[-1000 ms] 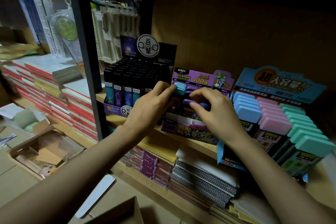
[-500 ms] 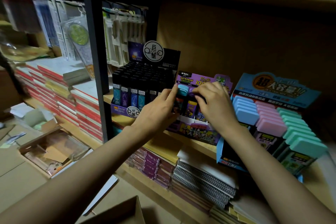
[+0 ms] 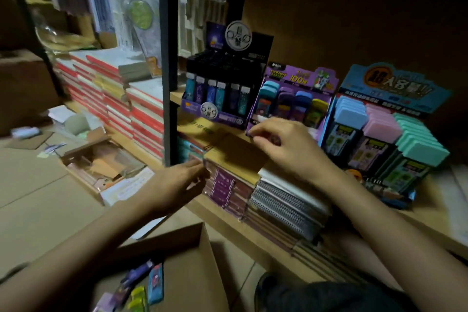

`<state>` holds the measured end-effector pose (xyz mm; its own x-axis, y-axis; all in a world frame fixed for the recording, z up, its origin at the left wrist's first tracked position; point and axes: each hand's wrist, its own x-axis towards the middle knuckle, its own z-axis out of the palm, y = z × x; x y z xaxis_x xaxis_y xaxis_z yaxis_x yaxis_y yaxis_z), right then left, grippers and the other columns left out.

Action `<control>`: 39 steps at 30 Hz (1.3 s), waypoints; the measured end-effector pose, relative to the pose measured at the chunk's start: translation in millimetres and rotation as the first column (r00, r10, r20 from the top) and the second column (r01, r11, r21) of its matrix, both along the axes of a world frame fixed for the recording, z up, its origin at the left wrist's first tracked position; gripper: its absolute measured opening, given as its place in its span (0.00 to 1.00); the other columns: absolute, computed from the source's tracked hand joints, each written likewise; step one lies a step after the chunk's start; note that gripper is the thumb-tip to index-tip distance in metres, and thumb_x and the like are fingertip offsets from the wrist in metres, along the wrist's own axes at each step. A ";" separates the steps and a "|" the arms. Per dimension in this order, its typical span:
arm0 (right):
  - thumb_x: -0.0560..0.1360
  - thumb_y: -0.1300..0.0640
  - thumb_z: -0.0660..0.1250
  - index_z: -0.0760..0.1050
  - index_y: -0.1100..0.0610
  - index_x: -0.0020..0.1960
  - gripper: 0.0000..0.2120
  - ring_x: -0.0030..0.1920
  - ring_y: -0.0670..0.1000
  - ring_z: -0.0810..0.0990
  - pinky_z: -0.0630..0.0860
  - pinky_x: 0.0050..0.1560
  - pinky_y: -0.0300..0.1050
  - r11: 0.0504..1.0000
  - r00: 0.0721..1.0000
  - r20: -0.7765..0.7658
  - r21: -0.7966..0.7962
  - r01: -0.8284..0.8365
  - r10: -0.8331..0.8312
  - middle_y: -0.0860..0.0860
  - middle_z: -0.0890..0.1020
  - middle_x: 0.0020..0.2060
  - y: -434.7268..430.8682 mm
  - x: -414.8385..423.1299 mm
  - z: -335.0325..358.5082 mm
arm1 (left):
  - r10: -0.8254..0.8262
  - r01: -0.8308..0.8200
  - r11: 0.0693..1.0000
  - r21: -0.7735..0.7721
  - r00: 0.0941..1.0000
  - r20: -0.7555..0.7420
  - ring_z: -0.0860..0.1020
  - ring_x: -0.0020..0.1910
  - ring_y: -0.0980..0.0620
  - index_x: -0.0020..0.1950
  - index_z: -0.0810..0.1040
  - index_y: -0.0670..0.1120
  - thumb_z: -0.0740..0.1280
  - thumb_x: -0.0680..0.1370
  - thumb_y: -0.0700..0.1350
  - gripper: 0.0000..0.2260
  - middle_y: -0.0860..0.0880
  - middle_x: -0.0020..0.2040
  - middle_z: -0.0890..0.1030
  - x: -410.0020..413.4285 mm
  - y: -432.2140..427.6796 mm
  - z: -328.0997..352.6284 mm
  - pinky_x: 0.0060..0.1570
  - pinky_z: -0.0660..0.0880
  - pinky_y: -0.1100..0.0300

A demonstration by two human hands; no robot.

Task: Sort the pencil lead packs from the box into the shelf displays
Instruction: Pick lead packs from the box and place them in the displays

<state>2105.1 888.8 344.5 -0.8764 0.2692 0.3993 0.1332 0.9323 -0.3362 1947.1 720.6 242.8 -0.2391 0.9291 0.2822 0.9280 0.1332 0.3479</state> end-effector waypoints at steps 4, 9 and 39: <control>0.76 0.55 0.65 0.80 0.55 0.55 0.10 0.52 0.49 0.80 0.75 0.54 0.46 0.989 0.921 0.361 -0.081 -0.124 0.145 0.51 0.83 0.51 -43.1 -13.9 -65.6 | 0.149 -0.090 0.956 -0.279 0.969 0.198 0.76 0.53 0.52 0.60 0.75 0.44 0.64 0.78 0.45 0.12 0.49 0.56 0.76 -3.4 -50.4 -85.4 0.49 0.68 0.66; 0.76 0.54 0.64 0.78 0.53 0.55 0.09 0.52 0.48 0.78 0.76 0.54 0.49 0.969 0.737 0.643 -0.237 -0.065 0.207 0.51 0.81 0.52 -86.0 -33.6 -188.6 | 0.423 -0.228 0.852 -0.472 0.832 0.361 0.76 0.55 0.45 0.58 0.75 0.39 0.66 0.77 0.42 0.12 0.42 0.55 0.76 0.9 -125.3 -204.1 0.52 0.69 0.59; 0.74 0.61 0.67 0.72 0.61 0.61 0.16 0.62 0.56 0.71 0.67 0.64 0.50 0.621 0.701 0.627 -0.411 0.668 -0.340 0.57 0.74 0.59 -186.0 -131.3 -481.4 | 0.837 -0.384 0.535 -0.753 0.362 0.410 0.77 0.53 0.44 0.55 0.79 0.41 0.72 0.73 0.49 0.15 0.42 0.53 0.81 -63.5 -106.3 -376.0 0.45 0.68 0.60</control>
<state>1973.8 702.9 -136.9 -0.5343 0.7472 -0.3953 0.7999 0.2957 -0.5222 1883.6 614.3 -133.2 -0.6828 0.3293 -0.6521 -0.0109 0.8880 0.4598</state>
